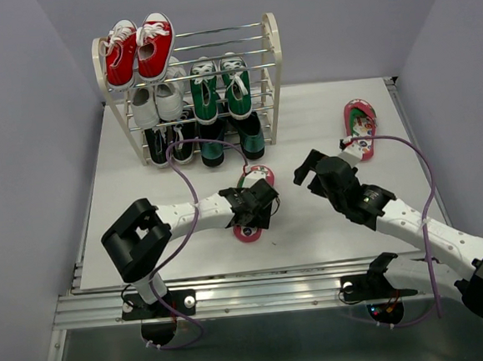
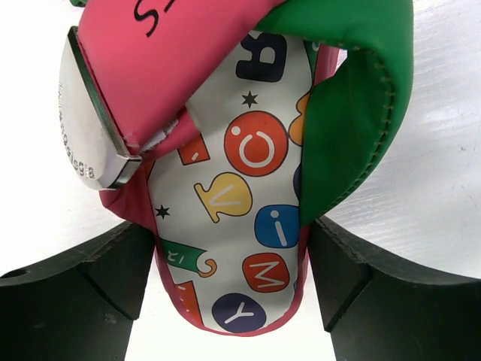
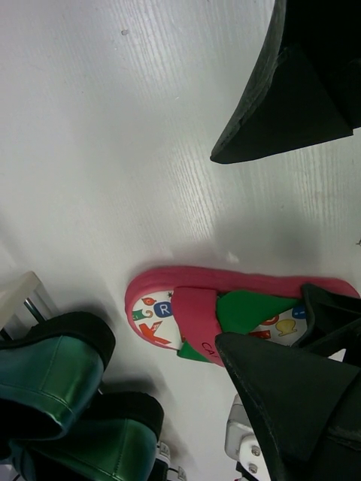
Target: Place and organize the shoes onto the shoe shelf
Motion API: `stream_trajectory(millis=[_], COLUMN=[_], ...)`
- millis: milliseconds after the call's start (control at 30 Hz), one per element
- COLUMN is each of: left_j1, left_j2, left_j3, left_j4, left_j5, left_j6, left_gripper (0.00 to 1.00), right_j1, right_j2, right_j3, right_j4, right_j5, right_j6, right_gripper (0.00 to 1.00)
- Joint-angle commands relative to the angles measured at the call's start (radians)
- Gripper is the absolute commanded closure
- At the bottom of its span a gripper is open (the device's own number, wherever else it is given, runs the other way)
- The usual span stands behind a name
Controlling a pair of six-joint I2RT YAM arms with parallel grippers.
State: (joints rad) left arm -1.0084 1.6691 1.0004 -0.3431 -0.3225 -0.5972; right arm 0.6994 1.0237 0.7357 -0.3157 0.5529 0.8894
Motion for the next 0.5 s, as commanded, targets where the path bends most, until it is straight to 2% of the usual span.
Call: stream_trajectory(millis=[0, 133, 467], left_j1=[-0.002, -0.009, -0.114], left_j2=[0.037, -0.008, -0.276], left_j3=[0.014, 0.015, 0.035], left_j4=[-0.013, -0.037, -0.057], left_j5=[-0.018, -0.068, -0.190], left_j6=[-0.010, -0.030, -0.003], left_gripper=[1.00, 1.00, 1.00], right_j1=[-0.017, -0.017, -0.073], right_j2=[-0.007, -0.017, -0.010], right_j3=[-0.019, -0.028, -0.079], right_j4=[0.000, 0.000, -0.002], right_j5=[0.027, 0.042, 0.044], right_j6=[-0.007, -0.012, -0.003], right_gripper=[0.00, 0.00, 0.00])
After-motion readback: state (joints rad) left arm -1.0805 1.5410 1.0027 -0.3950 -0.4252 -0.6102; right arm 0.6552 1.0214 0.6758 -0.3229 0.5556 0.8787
